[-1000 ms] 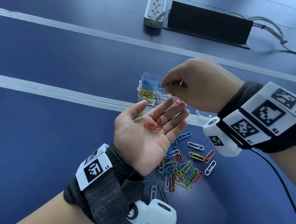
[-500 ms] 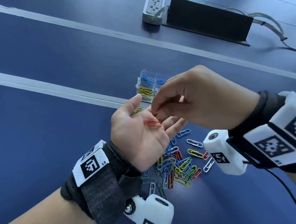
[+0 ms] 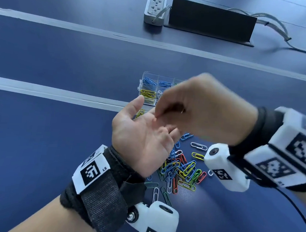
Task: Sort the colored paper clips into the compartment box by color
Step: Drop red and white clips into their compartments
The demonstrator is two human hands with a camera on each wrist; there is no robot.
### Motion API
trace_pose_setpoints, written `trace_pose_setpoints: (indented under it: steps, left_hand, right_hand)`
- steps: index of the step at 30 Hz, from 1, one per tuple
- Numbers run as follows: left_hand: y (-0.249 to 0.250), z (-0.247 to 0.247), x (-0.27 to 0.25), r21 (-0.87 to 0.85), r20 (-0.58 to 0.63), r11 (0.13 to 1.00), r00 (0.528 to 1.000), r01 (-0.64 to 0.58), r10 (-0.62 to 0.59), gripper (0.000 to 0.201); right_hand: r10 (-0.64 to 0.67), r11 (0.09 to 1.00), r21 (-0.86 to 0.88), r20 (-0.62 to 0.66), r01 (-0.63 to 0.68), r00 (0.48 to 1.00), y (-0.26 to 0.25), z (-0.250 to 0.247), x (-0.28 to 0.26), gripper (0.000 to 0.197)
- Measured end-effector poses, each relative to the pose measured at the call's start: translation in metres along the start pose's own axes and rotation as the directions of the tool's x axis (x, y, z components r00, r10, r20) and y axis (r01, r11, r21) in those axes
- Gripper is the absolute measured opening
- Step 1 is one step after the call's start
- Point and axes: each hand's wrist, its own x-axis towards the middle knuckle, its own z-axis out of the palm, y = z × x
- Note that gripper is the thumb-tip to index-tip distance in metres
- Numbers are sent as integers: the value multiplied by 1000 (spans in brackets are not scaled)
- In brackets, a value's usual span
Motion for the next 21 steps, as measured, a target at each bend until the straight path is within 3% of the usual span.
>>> trace_pose_setpoints:
  steps: [3, 7, 9, 13, 18, 21]
  left_hand:
    - [3, 10, -2, 11, -20, 999, 999, -49, 49, 54]
    - [5, 11, -4, 28, -48, 1000, 999, -6, 7, 55]
    - [6, 11, -3, 6, -23, 1000, 1000, -2, 2, 55]
    - [8, 13, -4, 9, -21, 1000, 1000, 3, -3, 54]
    - [7, 15, -6, 22, -24, 1000, 1000, 2, -2, 51]
    - [13, 20, -8, 89, -5, 996, 1000, -28, 28, 40]
  right_hand:
    - [157, 977, 171, -184, -126, 970, 20, -23, 10, 10]
    - [345, 938, -5, -94, -347, 934, 41, -26, 24, 6]
    - [388, 919, -61, -44, -390, 921, 44, -17, 27, 8]
    - [415, 909, -24, -12, -415, 910, 43, -9, 28, 12]
    - [371, 928, 65, -101, -366, 923, 41, -18, 14, 11]
    - [319, 947, 56, -73, -316, 945, 40, -21, -4, 14]
